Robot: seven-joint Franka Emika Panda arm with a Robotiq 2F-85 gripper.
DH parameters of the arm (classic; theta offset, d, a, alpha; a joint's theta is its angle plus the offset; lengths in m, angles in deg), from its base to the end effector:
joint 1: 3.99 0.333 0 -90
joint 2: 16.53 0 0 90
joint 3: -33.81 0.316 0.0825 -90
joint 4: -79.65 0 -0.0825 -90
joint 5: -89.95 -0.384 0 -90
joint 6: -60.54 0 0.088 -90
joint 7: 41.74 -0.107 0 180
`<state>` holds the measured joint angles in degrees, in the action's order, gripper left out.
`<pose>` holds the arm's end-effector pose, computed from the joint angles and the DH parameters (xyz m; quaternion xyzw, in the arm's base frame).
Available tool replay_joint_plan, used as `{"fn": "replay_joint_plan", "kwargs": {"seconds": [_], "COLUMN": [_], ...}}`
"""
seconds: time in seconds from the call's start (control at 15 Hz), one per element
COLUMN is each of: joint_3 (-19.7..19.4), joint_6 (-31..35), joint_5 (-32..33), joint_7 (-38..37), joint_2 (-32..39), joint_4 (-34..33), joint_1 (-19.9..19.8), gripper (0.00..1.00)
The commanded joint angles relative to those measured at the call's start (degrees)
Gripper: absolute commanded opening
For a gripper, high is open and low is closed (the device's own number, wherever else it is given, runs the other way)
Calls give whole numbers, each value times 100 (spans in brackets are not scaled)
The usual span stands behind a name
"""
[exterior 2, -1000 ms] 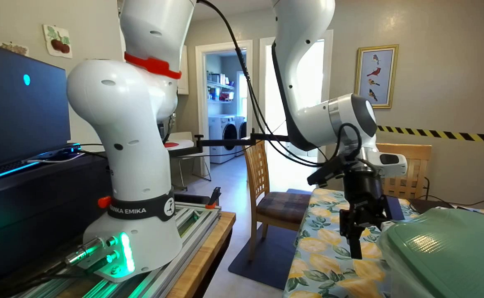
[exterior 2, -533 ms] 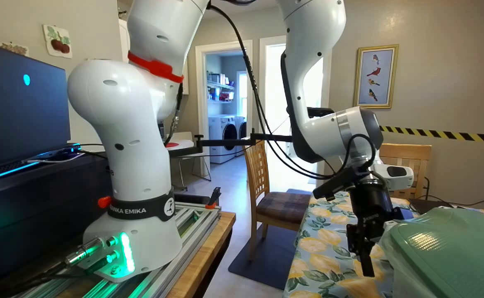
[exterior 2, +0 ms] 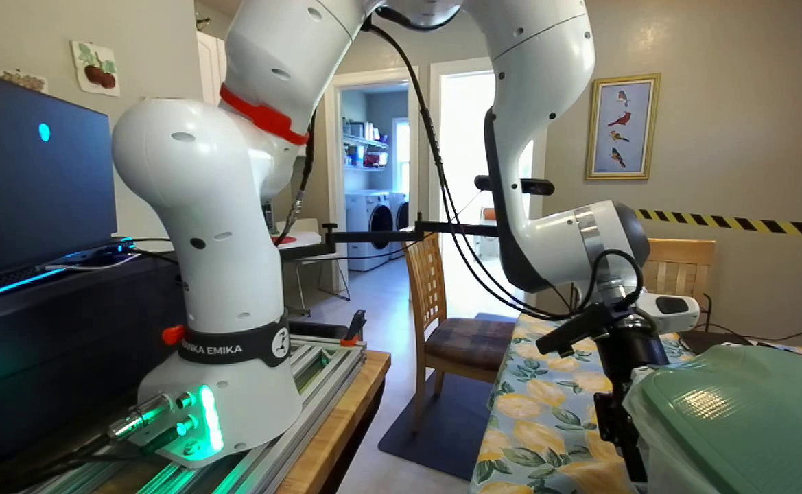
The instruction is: Turn the bin around then open it.
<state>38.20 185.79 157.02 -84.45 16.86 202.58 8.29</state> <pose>0.5003 0.1179 0.1043 0.8885 0.2331 -0.0234 0.3946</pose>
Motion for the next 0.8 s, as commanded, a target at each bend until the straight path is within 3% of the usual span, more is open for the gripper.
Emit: {"fn": "replay_joint_plan", "kwargs": {"seconds": [0.0, 0.4, 0.47, 0.6, 0.73], "joint_3": [-26, 22, 11, -2, -34], "joint_6": [156, 524, 566, 612, 591], "joint_5": [232, 71, 72, 75, 133], "joint_7": [-397, -492, -496, -490, -545], "joint_2": [295, 497, 533, 575, 563], "joint_4": [-340, -495, -506, -511, -523], "joint_1": [33, -44, -39, -34, -14], "gripper": [100, 99, 75, 69, 52]}}
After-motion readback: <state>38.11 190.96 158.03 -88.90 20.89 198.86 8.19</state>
